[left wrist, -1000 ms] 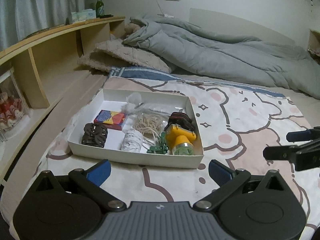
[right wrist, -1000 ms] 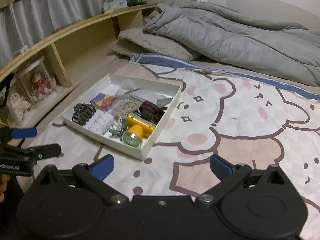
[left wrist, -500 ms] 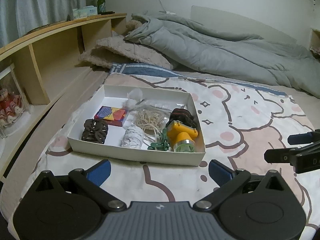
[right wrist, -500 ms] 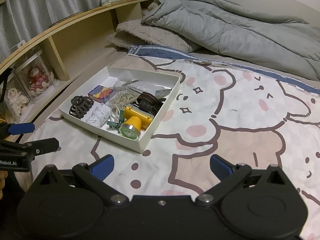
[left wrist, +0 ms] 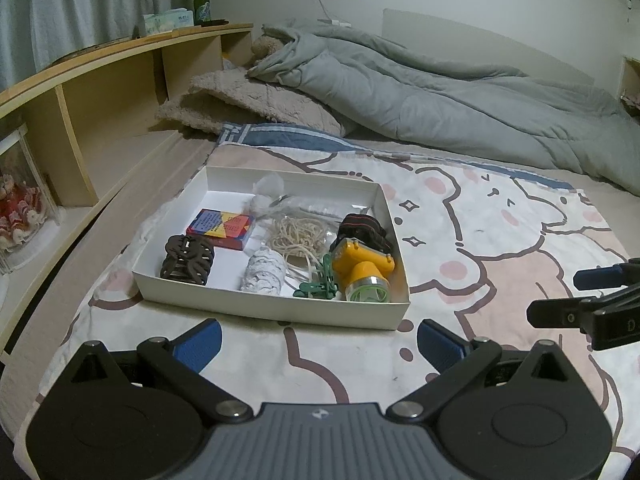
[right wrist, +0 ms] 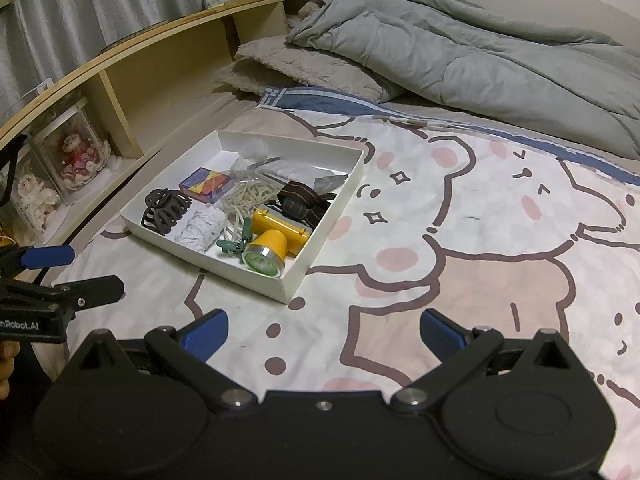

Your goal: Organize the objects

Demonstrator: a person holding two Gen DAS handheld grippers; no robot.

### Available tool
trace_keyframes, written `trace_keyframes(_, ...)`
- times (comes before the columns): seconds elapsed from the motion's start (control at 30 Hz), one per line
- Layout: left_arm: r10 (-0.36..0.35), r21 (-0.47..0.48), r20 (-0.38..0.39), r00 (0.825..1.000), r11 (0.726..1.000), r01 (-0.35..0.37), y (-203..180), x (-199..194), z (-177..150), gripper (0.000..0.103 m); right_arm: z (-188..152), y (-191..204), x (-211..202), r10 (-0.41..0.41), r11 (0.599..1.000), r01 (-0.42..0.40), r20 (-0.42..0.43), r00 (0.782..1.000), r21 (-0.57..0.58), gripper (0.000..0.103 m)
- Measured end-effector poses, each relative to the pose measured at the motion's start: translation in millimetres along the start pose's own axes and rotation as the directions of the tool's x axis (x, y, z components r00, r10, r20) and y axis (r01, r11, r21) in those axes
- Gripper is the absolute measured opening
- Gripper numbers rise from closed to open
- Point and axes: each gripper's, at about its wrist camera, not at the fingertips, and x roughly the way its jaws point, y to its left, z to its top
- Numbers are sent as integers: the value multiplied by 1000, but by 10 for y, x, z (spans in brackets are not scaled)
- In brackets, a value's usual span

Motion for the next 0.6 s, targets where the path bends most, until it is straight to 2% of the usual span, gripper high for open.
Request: trace_keyframes(0.6,4,-1,-3,1000,1000,-4,-3,9,2,103,4,-9,-8,1,1000,-1,2,1000,10,103)
